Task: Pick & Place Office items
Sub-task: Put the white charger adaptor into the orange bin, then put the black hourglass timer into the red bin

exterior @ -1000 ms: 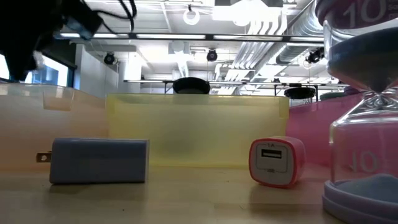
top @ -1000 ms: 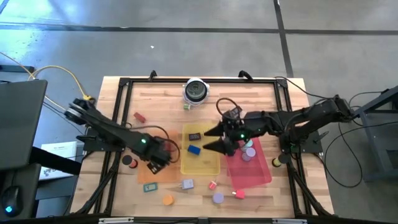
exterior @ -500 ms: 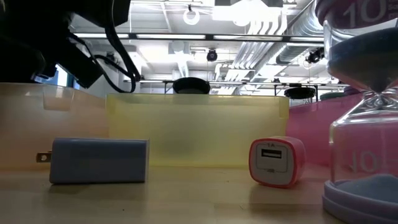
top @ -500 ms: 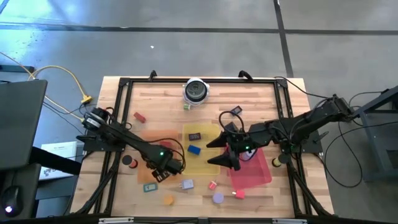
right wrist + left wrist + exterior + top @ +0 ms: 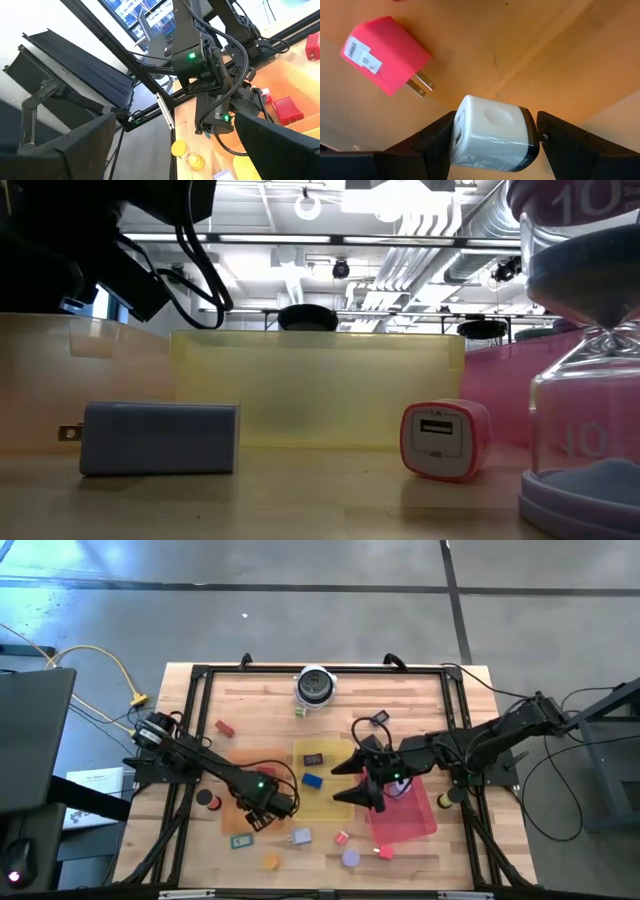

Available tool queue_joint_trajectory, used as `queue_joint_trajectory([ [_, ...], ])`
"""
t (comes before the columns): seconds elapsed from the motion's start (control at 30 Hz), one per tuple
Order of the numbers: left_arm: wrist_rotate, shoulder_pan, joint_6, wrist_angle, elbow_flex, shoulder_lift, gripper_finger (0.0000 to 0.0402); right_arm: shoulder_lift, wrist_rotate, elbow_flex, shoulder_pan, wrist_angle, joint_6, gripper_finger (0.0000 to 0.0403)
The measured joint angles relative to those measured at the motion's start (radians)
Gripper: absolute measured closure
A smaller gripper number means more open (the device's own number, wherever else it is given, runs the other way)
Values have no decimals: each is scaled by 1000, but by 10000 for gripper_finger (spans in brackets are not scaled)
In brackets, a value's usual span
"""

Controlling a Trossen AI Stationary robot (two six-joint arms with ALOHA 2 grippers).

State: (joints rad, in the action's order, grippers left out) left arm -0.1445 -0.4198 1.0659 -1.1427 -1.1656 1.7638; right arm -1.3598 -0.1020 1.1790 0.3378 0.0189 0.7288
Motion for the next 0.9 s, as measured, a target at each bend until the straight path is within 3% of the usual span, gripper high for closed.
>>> queue_joint_trajectory([
  [0.9, 28, 26, -22, -27, 0, 0, 136, 0, 7, 0, 0, -7, -45, 6],
])
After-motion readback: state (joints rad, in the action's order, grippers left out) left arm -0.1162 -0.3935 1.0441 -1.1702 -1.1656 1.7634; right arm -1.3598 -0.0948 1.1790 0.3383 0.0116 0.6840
